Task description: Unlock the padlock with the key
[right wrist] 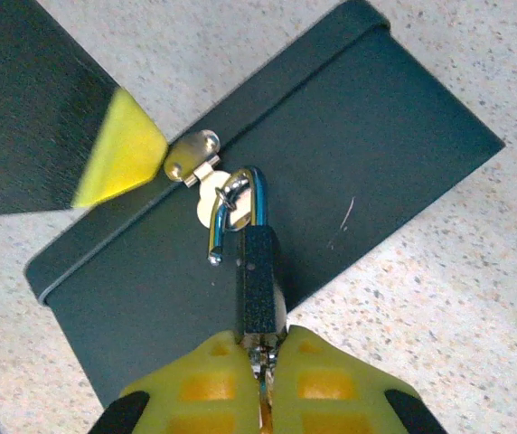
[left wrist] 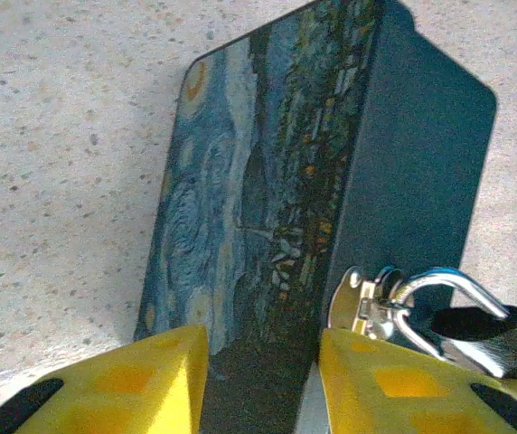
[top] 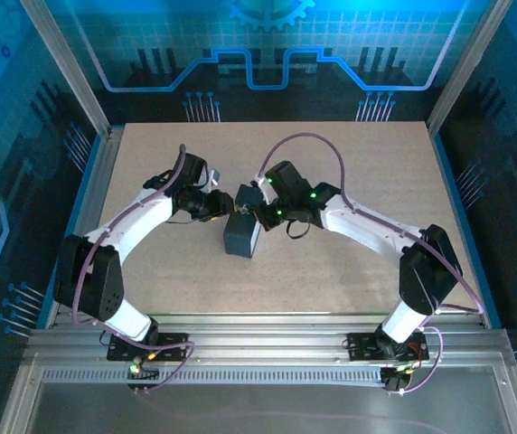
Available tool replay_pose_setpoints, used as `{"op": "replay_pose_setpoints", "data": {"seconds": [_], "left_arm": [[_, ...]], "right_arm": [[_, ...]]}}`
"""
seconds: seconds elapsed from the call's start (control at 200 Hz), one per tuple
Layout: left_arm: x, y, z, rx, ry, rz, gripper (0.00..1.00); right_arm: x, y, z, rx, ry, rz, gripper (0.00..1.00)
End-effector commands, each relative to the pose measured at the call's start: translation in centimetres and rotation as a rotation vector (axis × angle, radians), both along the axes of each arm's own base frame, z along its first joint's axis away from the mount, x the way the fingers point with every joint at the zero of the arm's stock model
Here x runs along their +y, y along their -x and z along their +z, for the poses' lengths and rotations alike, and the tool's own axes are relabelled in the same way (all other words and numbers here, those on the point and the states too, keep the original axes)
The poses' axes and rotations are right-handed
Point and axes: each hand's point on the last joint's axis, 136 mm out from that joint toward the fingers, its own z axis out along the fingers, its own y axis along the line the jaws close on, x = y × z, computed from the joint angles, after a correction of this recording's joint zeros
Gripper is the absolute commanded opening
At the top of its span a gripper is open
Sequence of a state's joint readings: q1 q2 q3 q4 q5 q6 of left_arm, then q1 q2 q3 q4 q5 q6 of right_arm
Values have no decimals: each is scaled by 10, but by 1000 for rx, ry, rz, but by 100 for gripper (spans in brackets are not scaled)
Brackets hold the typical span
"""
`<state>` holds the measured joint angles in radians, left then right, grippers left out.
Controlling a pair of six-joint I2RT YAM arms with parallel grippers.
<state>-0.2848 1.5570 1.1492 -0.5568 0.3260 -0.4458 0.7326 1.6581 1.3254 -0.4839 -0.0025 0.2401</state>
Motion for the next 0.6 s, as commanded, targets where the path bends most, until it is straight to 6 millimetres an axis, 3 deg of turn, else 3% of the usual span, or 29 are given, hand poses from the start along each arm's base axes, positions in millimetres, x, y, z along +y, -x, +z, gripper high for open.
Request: {"op": "replay_pose_setpoints", "data": {"seconds": [0.0,0.205,0.335,0.59], "left_arm": [[-1,0,-13,21,-14,6,38],[-8,-4,-14,31,-8,-10,38],[-11,-4,-20,40,-5,-8,38],[-10,-7,-20,43,-10,6,37]], "right_arm": [[-8,-1,0,-59,143,35,2],[-14,2,-7,-214,382,151,3],[-12,9,-24,-309,568,256,5],[-9,18,-51,-454,764,349,10]]}}
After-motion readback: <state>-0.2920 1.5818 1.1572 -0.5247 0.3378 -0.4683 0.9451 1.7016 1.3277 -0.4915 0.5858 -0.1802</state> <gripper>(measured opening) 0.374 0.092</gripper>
